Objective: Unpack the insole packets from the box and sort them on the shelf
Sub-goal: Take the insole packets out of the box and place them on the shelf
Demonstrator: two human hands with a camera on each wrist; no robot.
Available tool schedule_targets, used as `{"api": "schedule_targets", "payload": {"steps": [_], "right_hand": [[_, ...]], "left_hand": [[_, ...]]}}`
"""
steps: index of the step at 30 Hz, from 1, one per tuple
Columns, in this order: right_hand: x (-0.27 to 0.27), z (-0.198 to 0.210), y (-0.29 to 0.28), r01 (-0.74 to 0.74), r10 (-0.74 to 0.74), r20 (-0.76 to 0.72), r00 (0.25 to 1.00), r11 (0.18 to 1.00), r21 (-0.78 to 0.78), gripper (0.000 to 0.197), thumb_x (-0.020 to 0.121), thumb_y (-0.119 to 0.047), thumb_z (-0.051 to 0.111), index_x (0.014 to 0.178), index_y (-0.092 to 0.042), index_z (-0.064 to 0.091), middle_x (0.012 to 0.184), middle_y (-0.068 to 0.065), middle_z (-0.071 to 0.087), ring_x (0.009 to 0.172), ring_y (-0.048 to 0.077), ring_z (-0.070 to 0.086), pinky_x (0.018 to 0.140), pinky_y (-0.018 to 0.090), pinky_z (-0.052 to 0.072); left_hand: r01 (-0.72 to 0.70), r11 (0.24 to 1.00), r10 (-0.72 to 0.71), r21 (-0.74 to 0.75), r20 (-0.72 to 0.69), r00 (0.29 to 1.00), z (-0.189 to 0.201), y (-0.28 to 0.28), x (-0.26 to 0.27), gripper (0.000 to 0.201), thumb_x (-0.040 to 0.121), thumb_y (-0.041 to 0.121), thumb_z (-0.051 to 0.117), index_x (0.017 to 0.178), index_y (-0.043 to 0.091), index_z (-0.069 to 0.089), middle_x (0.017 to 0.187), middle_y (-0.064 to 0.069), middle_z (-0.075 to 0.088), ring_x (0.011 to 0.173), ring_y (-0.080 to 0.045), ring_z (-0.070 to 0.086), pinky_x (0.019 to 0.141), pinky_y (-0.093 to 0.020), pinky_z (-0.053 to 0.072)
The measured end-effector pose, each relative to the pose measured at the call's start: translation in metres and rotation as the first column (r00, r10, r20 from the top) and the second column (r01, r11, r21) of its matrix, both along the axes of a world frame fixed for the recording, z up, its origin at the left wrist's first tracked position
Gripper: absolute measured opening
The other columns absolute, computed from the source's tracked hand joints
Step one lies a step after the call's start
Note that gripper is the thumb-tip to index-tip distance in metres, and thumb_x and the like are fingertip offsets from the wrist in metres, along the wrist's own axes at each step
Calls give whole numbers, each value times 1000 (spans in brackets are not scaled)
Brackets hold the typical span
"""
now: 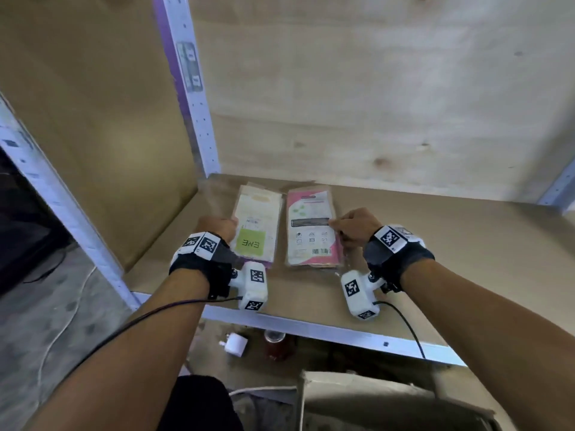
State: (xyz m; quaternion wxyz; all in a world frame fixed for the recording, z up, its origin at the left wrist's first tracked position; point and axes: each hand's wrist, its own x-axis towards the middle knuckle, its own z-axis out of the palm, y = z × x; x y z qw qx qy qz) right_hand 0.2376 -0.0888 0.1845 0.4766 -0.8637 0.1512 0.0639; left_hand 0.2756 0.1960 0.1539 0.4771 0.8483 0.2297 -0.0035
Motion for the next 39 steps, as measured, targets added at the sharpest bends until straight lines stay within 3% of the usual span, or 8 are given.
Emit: {"api": "schedule_targets", "payload": {"steps": [8, 12, 16, 21, 24, 28, 32, 39], "right_hand": [[60, -9, 34, -6, 6, -1, 1000, 998, 59, 24, 93, -19, 66, 79, -4, 54, 62, 10, 59, 41, 17, 52, 43, 26, 49], [76, -18, 48, -24, 20, 44, 999, 995, 98, 27, 91, -19, 69, 103, -4, 49, 72, 14, 65, 49, 22, 59, 56, 37, 58], [77, -18, 59, -101, 88, 126, 988, 990, 100, 19, 89, -20, 71, 86, -9, 56, 71, 8, 66, 62, 25, 63, 81, 49, 59], [55, -4, 57, -212, 217, 126, 968, 976, -48, 24, 90, -19, 67, 76, 0, 65, 79, 10, 60, 72, 21, 54, 68, 35, 46], [30, 9, 48, -230, 239, 125, 963, 970, -78, 17, 89, -14, 64, 94, 2, 67, 86, 12, 62, 76, 21, 55, 71, 39, 52], [-23, 29, 32, -286, 278, 83, 957, 954, 94, 7, 92, -3, 57, 94, -8, 61, 73, 6, 59, 59, 17, 52, 49, 20, 46], [-94, 47, 16, -330, 330, 115, 937, 944, -22, 11, 93, -10, 60, 99, -4, 65, 79, 10, 67, 67, 21, 62, 60, 27, 53], [-251, 26, -29, -386, 400, 107, 910, 913, -132, 13, 90, -9, 65, 97, 2, 63, 83, 14, 68, 72, 24, 65, 65, 33, 54]], "left_hand": [[-47, 997, 42, 68, 67, 997, 2, 24, 47, 41, 91, 24, 65, 121, -4, 63, 124, -21, 64, 109, -37, 63, 89, -38, 50], [-30, 993, 16, 110, 118, 993, 6, 32, 64, 36, 94, 20, 62, 117, -7, 65, 123, -23, 65, 112, -38, 63, 94, -43, 50], [32, 985, -50, 170, 102, 994, 14, 34, 66, 39, 96, 26, 61, 115, -7, 67, 124, -23, 65, 113, -38, 62, 94, -40, 48], [221, 938, -234, 267, 14, 972, 19, 36, 43, 44, 91, 30, 70, 123, 1, 64, 128, -17, 65, 114, -33, 62, 99, -42, 49], [290, 892, -331, 348, 63, 942, 29, 31, 18, 60, 85, 30, 74, 138, 15, 49, 140, -9, 57, 125, -30, 55, 106, -42, 44], [279, 854, -378, 439, 155, 913, 48, 12, -31, 67, 85, 28, 71, 144, 21, 43, 141, -6, 54, 127, -29, 53, 108, -41, 41], [307, 883, -414, 355, 279, 866, 61, -23, -96, 28, 88, 19, 69, 114, 8, 71, 127, -7, 65, 119, -25, 60, 108, -36, 41], [510, 847, -526, 150, 378, 762, 35, -73, -241, 5, 87, 16, 72, 91, 19, 73, 95, 4, 72, 83, -6, 62, 80, -17, 44]]}}
